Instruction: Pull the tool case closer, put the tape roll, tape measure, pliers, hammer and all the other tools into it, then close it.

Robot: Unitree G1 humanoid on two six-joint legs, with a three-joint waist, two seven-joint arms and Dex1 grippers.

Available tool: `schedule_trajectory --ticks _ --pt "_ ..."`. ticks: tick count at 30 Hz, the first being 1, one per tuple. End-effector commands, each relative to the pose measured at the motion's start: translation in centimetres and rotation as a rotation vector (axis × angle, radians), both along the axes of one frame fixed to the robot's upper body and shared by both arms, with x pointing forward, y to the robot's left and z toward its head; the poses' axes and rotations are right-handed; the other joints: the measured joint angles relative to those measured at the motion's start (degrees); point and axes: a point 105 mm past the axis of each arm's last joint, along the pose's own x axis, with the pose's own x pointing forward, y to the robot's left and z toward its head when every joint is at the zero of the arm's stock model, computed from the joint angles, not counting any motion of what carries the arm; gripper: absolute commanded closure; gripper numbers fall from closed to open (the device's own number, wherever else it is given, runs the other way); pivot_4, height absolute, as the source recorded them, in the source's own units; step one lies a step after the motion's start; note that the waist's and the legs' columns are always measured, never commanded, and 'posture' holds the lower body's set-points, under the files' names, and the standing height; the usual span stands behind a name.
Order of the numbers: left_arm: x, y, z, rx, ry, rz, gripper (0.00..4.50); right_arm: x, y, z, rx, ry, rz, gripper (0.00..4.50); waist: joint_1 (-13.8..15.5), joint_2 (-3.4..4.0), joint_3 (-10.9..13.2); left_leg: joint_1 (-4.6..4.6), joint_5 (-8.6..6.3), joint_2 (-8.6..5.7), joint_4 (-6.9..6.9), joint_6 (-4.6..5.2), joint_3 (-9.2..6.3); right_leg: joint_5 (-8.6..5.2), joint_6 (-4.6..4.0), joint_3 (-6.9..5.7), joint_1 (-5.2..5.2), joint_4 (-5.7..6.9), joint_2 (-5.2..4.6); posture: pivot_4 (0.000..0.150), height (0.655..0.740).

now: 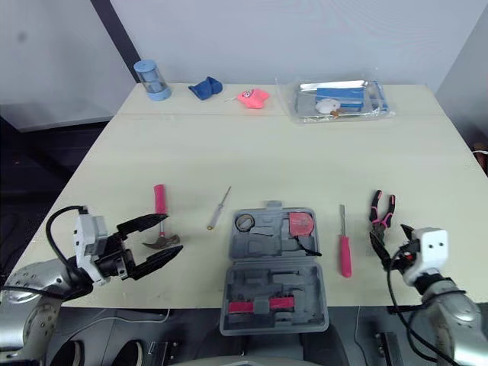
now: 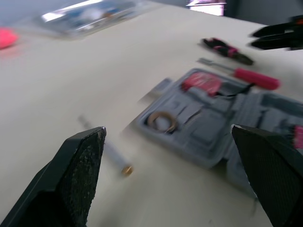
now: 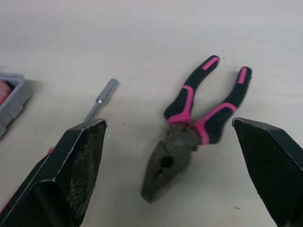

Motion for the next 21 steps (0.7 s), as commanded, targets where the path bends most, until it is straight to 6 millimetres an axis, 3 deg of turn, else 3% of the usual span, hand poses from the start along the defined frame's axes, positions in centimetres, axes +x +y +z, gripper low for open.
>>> schedule_trajectory --ticks 1,11,21 --pt "-0.4 -2.2 1.8 0.005 -0.035 -0.152 0.00 0.7 -0.2 0.7 -0.019 -0.021 -0.121 0.02 0.06 0.00 0.00 -0.01 0.00 0.00 -0.02 0.00 0.00 0.00 0.00 0.00 -0.01 0.00 0.00 0.150 0.7400" --pt "-0.5 -4.6 4.3 0.041 -0.071 -0.355 0.00 1.0 0.7 -0.9 0.020 0.034 -0.249 0.02 -0.11 0.05 0.03 0.01 0.00 0.00 -0.09 0.00 -0.03 0.00 0.00 -0.03 -0.03 0.00 0.01 0.150 0.7400" --pt "-0.6 -5.8 5.4 0.030 -0.093 -0.417 0.00 1.7 1.0 -2.8 0.075 0.086 -0.327 0.02 -0.10 0.05 0.04 0.01 0.00 0.00 -0.14 0.00 -0.04 0.00 0.00 -0.03 -0.05 0.00 0.01 0.150 0.7400"
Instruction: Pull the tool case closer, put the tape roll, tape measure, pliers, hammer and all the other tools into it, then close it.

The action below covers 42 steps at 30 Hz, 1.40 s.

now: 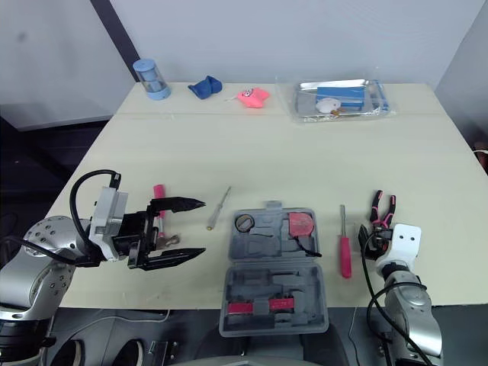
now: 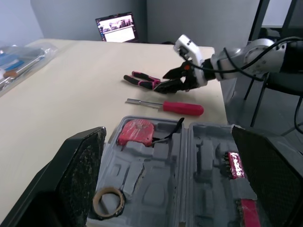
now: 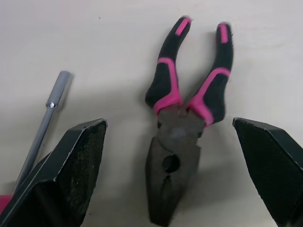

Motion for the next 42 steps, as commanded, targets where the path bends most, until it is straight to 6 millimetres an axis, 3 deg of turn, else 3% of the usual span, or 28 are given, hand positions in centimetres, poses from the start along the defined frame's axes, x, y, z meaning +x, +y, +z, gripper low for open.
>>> schedule_trajectory --ticks 1,3,6,8,9,10,11,20,26,30,33,39,42 --pt "-0.6 -0.7 1.1 -0.005 -0.035 -0.050 0.00 0.1 -0.5 -0.2 0.000 -0.003 -0.055 0.26 -0.01 0.01 0.00 0.00 0.00 0.00 0.00 0.00 0.00 0.00 0.00 0.00 0.00 0.00 0.00 0.150 0.7400" --pt "-0.7 -0.8 1.3 -0.006 -0.035 -0.058 0.00 0.2 -0.6 -0.3 0.002 -0.003 -0.069 0.58 -0.02 0.00 0.00 0.00 0.00 0.00 0.00 0.00 0.00 0.00 0.00 0.00 0.00 0.00 0.00 0.150 0.7400" --pt "-0.8 -0.8 1.3 -0.003 -0.029 -0.063 0.00 0.3 -0.7 -0.5 -0.008 -0.001 -0.067 1.65 -0.10 0.00 0.00 0.02 0.00 0.00 0.00 0.00 0.00 0.00 0.00 0.00 0.00 0.00 0.00 0.150 0.7400" --pt "-0.9 -0.8 1.3 -0.001 -0.023 -0.068 0.00 0.3 -0.7 -0.6 -0.007 -0.001 -0.069 2.53 -0.11 0.00 0.00 0.02 0.00 0.00 0.00 0.00 0.00 0.00 0.00 0.01 0.00 0.01 0.00 0.150 0.7400" --pt "-0.9 -0.8 1.3 -0.001 -0.022 -0.070 0.00 0.4 -0.7 -0.6 -0.012 0.000 -0.067 3.21 -0.11 0.00 0.00 0.03 0.00 0.00 0.00 0.00 0.00 0.00 0.00 0.00 0.00 0.01 0.01 0.150 0.7400" --pt "-0.9 -0.9 1.3 -0.002 -0.021 -0.073 0.00 0.4 -0.7 -0.6 -0.013 -0.001 -0.067 3.21 -0.11 0.00 0.00 0.03 0.00 0.00 0.00 0.00 0.00 0.00 0.00 0.00 0.00 0.01 0.01 0.150 0.7400" --pt "-1.0 -0.9 1.4 -0.004 -0.019 -0.076 0.00 0.4 -0.8 -0.5 -0.021 -0.004 -0.063 3.51 -0.11 0.00 0.00 0.03 0.00 0.00 -0.01 0.00 0.00 0.00 0.00 0.00 0.00 0.01 0.00 0.150 0.7400" --pt "-1.1 -1.4 1.3 0.005 -0.012 -0.080 0.00 -0.2 -1.7 1.3 -0.087 -0.065 -0.022 3.49 -0.04 0.01 0.01 0.03 0.00 0.00 -0.05 0.00 0.01 0.00 0.00 0.01 0.00 0.00 0.00 0.150 0.7400" --pt "-0.9 -1.1 1.4 -0.006 0.001 -0.081 0.00 -0.5 -1.9 4.9 -0.195 -0.166 0.168 3.49 -0.01 0.13 0.08 0.01 0.00 -0.01 -0.06 0.00 0.02 0.00 0.00 0.01 -0.01 -0.01 -0.01 0.150 0.7400" --pt "-0.8 -0.5 1.1 0.008 0.013 -0.080 0.00 -0.5 0.0 7.0 -0.235 -0.200 0.414 3.49 -0.16 0.16 0.10 0.05 0.00 0.00 -0.07 0.01 0.05 0.00 0.00 0.04 -0.01 0.00 0.01 0.150 0.7400" --pt "-0.8 0.2 0.6 0.028 0.030 -0.080 0.00 -0.8 3.3 8.3 -0.249 -0.177 0.690 3.49 -0.15 0.21 0.14 0.04 0.00 0.01 -0.07 0.01 0.05 0.00 0.00 0.04 -0.01 -0.01 0.02 0.150 0.7400" --pt "-0.6 2.6 -0.6 0.075 0.053 -0.026 0.00 -2.0 8.5 9.2 -0.311 -0.080 1.149 3.49 0.00 0.21 0.17 -0.01 0.00 0.01 -0.06 0.01 -0.01 0.00 0.00 -0.03 -0.01 -0.03 0.01 0.150 0.7400" --pt "-0.6 3.5 -0.8 0.087 0.061 -0.005 0.00 -2.1 9.9 9.5 -0.343 -0.046 1.276 3.49 0.02 0.14 0.21 -0.03 0.00 0.00 -0.05 0.01 -0.02 0.00 0.00 -0.04 -0.02 -0.05 0.01 0.150 0.7400"
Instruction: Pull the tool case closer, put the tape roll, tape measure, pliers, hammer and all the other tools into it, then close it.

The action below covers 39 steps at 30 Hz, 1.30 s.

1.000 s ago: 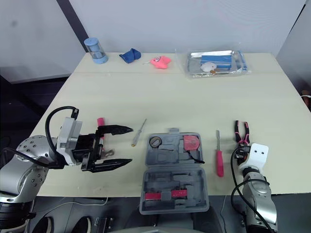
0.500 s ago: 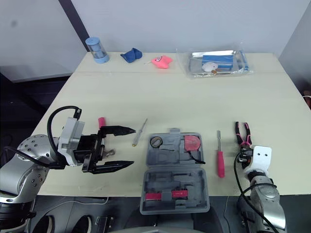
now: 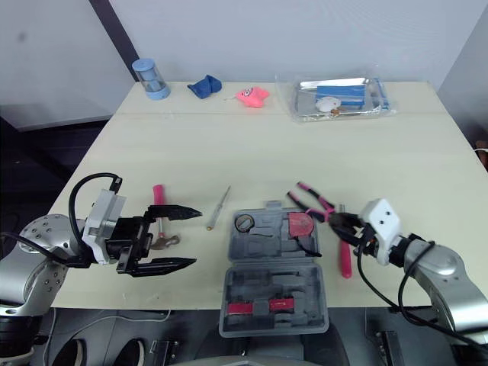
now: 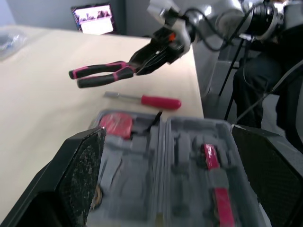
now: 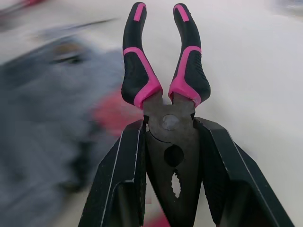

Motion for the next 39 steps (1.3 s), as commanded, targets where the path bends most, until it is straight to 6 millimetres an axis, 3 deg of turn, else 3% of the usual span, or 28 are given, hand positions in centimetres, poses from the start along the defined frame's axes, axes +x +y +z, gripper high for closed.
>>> schedule_trajectory --ticks 1,6,13,20,39 --pt "-0.1 1.2 0.5 0.027 -0.037 0.017 0.00 -0.6 2.1 1.4 -0.035 -0.014 0.164 3.49 0.07 -0.03 0.02 0.00 0.00 0.00 0.00 0.00 0.00 0.00 0.00 0.00 -0.01 0.00 0.00 0.150 0.7400" --pt "-0.2 3.0 0.1 0.060 -0.020 0.058 0.00 -0.4 4.6 0.7 -0.220 0.026 0.362 3.49 0.03 -0.04 0.04 -0.13 0.00 0.00 0.02 0.00 -0.10 0.00 0.00 -0.10 -0.11 0.00 0.00 0.150 0.7400" --pt "-0.6 4.5 -0.4 0.089 -0.005 0.102 0.00 0.4 7.6 0.2 -0.317 0.055 0.435 3.49 0.00 -0.06 0.03 -1.09 0.01 0.00 0.28 -0.02 -0.18 0.03 0.00 -0.18 -1.05 0.16 0.00 0.150 0.7400" --pt "-0.7 4.7 -0.8 0.102 0.003 0.112 0.00 1.5 7.8 -0.7 -0.461 0.018 0.468 3.49 0.09 -0.06 0.03 -1.30 0.01 -0.02 0.45 -0.02 -0.41 0.03 0.00 -0.43 -1.06 0.12 -0.03 0.150 0.7400" --pt "-0.1 3.3 -0.6 0.139 -0.009 -0.008 0.00 1.9 10.0 -2.3 -0.505 -0.039 0.578 3.49 -0.19 -0.06 0.03 -1.30 0.01 -0.03 0.51 -0.02 -0.52 0.04 -0.01 -0.54 -1.06 0.26 -0.02 0.150 0.7400"
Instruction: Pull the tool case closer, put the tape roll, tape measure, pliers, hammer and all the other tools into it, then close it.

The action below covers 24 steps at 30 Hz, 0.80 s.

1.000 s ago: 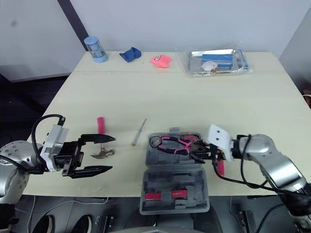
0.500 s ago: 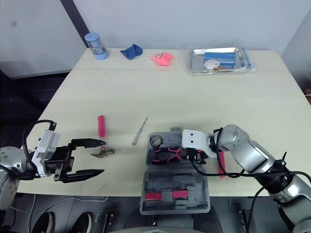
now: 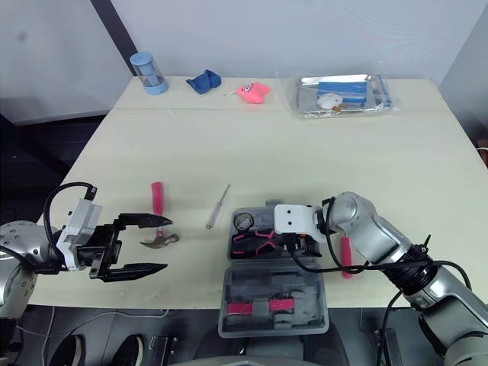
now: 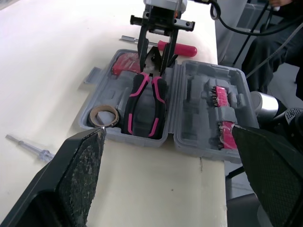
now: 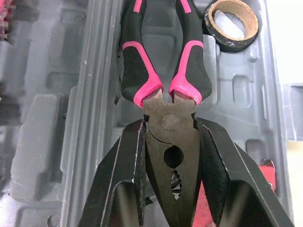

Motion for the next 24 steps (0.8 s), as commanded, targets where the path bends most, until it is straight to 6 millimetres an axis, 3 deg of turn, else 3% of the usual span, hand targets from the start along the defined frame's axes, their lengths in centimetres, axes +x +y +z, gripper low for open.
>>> schedule_trajectory --ticks 1,8,10,17,22,24 --pt "-0.2 -0.4 0.5 0.025 -0.020 -0.057 0.00 -0.5 0.7 -0.1 0.003 -0.013 0.056 3.49 -0.06 0.00 0.00 0.00 0.00 0.00 0.00 0.00 0.00 0.00 0.00 0.00 0.00 0.01 0.00 0.150 0.7400" --pt "-0.2 -1.2 0.8 0.027 -0.029 -0.098 0.00 -0.3 0.2 -0.5 -0.006 -0.010 0.049 3.49 -0.07 0.00 0.00 0.00 0.00 0.00 0.03 0.00 0.00 0.00 0.00 0.00 0.00 0.04 0.00 0.150 0.7400" --pt "-0.2 -1.3 0.8 0.028 -0.030 -0.100 0.00 -0.2 0.1 -0.4 -0.007 -0.019 0.046 2.47 -0.09 0.00 0.00 0.01 0.00 0.00 0.04 0.00 0.00 0.00 0.00 0.00 0.00 0.06 0.00 0.150 0.7400" --pt "-0.1 -1.2 0.9 0.030 -0.029 -0.099 0.00 -0.8 0.0 0.3 0.040 0.040 0.027 0.05 -0.02 0.00 0.00 0.00 0.00 0.00 0.08 0.00 -0.02 0.00 0.00 -0.01 0.00 0.12 0.00 0.150 0.7400" --pt "0.1 -1.2 0.9 0.020 -0.032 -0.091 0.00 -0.7 1.9 1.0 0.204 0.071 -0.003 0.05 -0.08 0.00 0.00 0.01 0.00 -0.01 0.13 0.00 -0.03 0.00 0.00 -0.02 0.00 0.21 0.01 0.150 0.7400" --pt "0.2 -1.2 0.9 0.017 -0.034 -0.086 0.00 -0.5 2.2 1.0 0.244 0.077 -0.019 0.55 -0.07 -0.01 0.00 0.03 0.00 -0.01 0.13 0.00 -0.04 0.00 -0.01 -0.02 0.00 0.25 0.01 0.150 0.7400"
